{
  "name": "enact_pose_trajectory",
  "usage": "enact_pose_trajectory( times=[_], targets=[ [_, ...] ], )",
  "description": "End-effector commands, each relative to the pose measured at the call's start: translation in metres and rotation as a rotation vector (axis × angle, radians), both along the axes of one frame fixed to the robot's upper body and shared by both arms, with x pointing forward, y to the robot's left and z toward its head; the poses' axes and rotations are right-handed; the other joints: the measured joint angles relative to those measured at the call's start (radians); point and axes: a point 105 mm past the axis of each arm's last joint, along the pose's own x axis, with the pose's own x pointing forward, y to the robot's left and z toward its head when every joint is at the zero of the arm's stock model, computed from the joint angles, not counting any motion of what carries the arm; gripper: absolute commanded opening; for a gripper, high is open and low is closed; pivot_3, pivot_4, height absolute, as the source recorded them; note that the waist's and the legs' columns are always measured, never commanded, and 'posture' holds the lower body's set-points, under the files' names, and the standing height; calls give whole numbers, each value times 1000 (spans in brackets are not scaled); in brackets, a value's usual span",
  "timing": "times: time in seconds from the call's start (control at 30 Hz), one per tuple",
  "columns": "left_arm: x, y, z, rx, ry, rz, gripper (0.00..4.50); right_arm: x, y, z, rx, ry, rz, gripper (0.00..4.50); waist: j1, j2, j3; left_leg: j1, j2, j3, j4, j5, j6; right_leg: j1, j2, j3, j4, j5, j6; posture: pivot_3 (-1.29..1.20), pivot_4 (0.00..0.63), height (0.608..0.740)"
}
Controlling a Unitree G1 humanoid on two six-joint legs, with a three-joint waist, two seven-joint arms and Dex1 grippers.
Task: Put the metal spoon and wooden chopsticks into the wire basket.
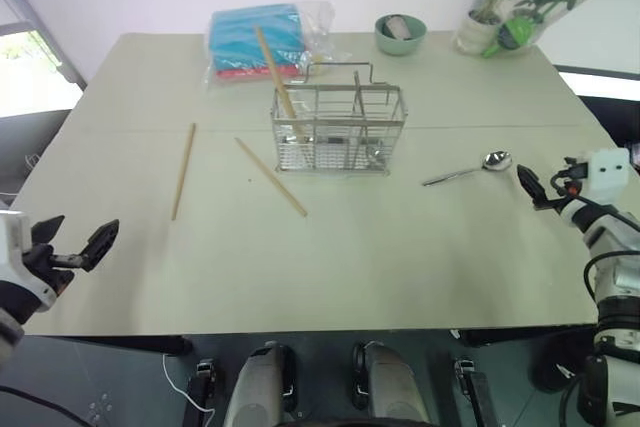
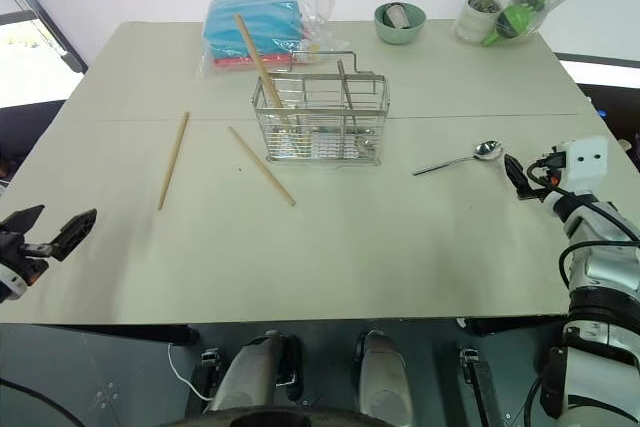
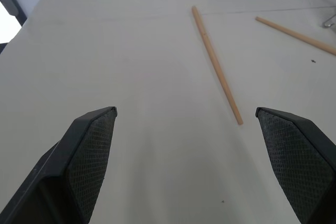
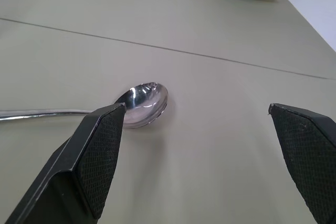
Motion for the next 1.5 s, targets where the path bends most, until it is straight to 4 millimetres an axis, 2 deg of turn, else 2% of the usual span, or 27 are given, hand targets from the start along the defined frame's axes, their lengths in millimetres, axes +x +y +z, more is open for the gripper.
enact_pose_trajectory(
  times=[0.03,0.53,0.8,0.87,0.97,1.03,1.1,1.13,1.17,1.23,1.3,1.33,1.4,1.5],
  targets=[
    [1,-4,10,48,-30,-21,4456,0,1,16,-14,-59,1,4500,-1,0,0,0,0,0,0,0,0,0,0,0,0,0,0,0,150,715],
    [8,0,13,54,-44,4,4456,-2,-3,17,-13,-66,-12,4500,0,0,0,0,0,0,0,0,0,0,0,0,0,0,0,0,150,715],
    [10,0,16,33,-56,14,4456,1,-3,30,-27,-88,-4,4500,0,0,0,0,0,0,0,0,0,0,0,0,0,0,0,0,150,715],
    [13,0,20,36,-54,-1,4456,2,-2,35,-37,-95,5,4500,1,0,0,0,0,0,0,0,0,0,0,0,0,0,0,0,150,715],
    [22,-10,36,11,-84,-63,4456,3,-1,45,-80,-103,32,4500,3,0,0,0,0,0,0,0,0,0,0,0,0,0,0,0,150,715],
    [30,-32,56,-9,-120,-180,4456,7,0,58,-115,-107,71,4500,1,0,0,0,0,0,0,1,0,1,0,0,1,0,0,0,150,715],
    [36,-74,79,-19,-141,-402,4456,14,12,74,-190,-88,188,4500,1,0,1,0,0,0,0,1,0,1,0,0,1,0,0,0,150,715],
    [37,-87,86,-20,-138,-477,4456,16,16,79,-221,-77,233,4500,1,0,1,0,0,0,1,1,-1,1,0,0,1,0,0,0,150,715],
    [35,-111,91,-7,-121,-609,4456,20,24,85,-266,-55,308,4500,-2,1,1,0,0,0,0,1,-1,0,0,0,1,0,0,0,150,715],
    [31,-136,94,19,-83,-759,4456,23,32,93,-322,-25,394,4500,-5,2,1,1,0,0,0,1,-2,1,1,0,0,0,1,0,150,715],
    [20,-169,95,45,-36,-984,4456,28,45,101,-431,37,515,4500,-7,2,2,2,0,1,-1,4,-7,2,1,0,1,2,5,0,150,715],
    [16,-178,96,51,-19,-1054,4456,30,49,104,-468,61,553,4500,-8,3,3,1,0,1,-1,5,-7,1,2,0,1,2,5,0,150,715],
    [14,-197,96,40,12,-1202,4456,32,59,97,-543,188,666,4500,-8,4,4,1,0,1,-1,5,-8,1,2,0,1,2,5,0,150,715],
    [18,-219,90,77,48,-1327,4456,30,67,82,-665,364,787,4500,-5,4,4,2,-1,1,-1,6,-9,1,3,0,2,2,5,0,150,715]
  ],
)
